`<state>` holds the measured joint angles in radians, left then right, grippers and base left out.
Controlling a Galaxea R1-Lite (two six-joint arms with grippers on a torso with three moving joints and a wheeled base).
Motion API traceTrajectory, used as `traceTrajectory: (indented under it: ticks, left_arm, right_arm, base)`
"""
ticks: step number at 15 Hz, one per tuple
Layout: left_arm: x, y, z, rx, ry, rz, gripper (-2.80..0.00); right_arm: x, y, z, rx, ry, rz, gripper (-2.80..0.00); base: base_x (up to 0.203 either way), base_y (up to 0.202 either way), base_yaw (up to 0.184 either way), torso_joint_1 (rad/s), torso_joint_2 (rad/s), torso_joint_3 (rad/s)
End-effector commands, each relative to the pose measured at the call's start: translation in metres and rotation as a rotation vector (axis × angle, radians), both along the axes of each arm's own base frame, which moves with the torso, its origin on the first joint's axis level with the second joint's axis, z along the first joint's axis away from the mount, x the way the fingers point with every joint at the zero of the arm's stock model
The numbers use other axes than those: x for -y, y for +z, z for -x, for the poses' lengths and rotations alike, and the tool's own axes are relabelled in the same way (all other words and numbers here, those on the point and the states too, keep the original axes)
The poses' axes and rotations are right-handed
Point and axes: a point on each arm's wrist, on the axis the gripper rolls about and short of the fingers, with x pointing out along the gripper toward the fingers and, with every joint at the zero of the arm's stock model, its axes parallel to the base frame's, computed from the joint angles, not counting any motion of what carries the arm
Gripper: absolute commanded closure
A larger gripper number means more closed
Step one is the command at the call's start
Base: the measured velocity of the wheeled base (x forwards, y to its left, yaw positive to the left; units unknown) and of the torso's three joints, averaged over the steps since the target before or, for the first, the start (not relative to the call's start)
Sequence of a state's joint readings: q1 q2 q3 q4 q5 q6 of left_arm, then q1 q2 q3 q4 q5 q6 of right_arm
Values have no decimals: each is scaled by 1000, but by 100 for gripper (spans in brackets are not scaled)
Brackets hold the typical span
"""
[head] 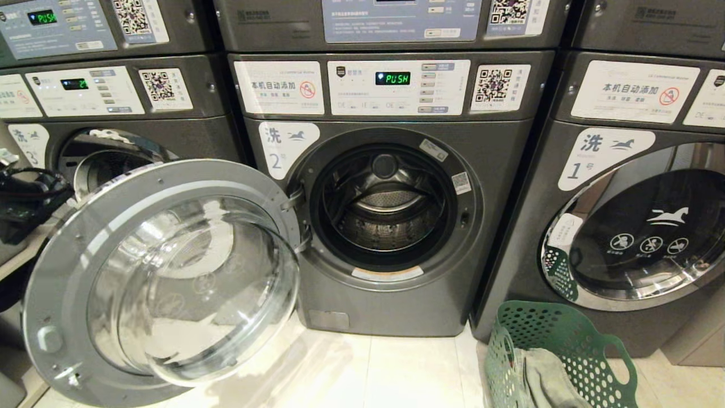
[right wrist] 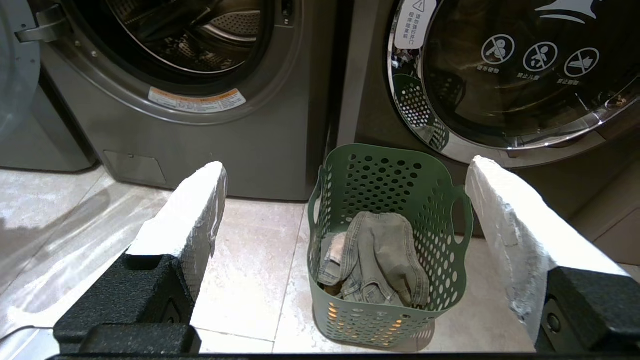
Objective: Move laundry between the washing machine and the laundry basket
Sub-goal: Close the washing machine door with the left hand
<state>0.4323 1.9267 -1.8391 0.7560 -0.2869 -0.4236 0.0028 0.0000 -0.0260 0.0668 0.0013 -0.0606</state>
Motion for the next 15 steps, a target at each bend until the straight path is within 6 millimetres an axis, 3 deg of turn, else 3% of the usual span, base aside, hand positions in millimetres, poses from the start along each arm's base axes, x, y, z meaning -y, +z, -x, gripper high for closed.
traceTrajectory:
  ticks: [1, 5, 7, 9, 13, 15]
  left_arm:
    - [20, 15, 26, -51, -43, 60, 0]
    - [100, 22, 67, -195, -271, 167, 0]
    - [141, 23, 75, -208, -377, 190, 0]
    - [170, 33, 79, -130, -378, 243, 0]
    - [167, 56, 91, 29, -266, 102, 0]
    - [165, 68, 101, 133, -267, -2, 0]
  right_arm:
    - [0, 0, 0, -2, 1, 1, -280]
    - [0, 0, 0, -2, 2, 1, -280]
    - [0, 0, 0, -2, 1, -2, -280]
    - [0, 0, 0, -1, 2, 1, -280]
    - [0, 2, 1, 3, 20, 34, -280]
    - [0, 22, 6, 36, -5, 75, -280]
  base:
    - [0, 0, 0, 0, 0, 0]
    - [0, 0, 0, 0, 0, 0]
    - [0, 0, 0, 0, 0, 0]
    - [0, 0, 0, 0, 0, 0]
    - [0, 0, 0, 0, 0, 0]
    - [0, 0, 0, 0, 0, 0]
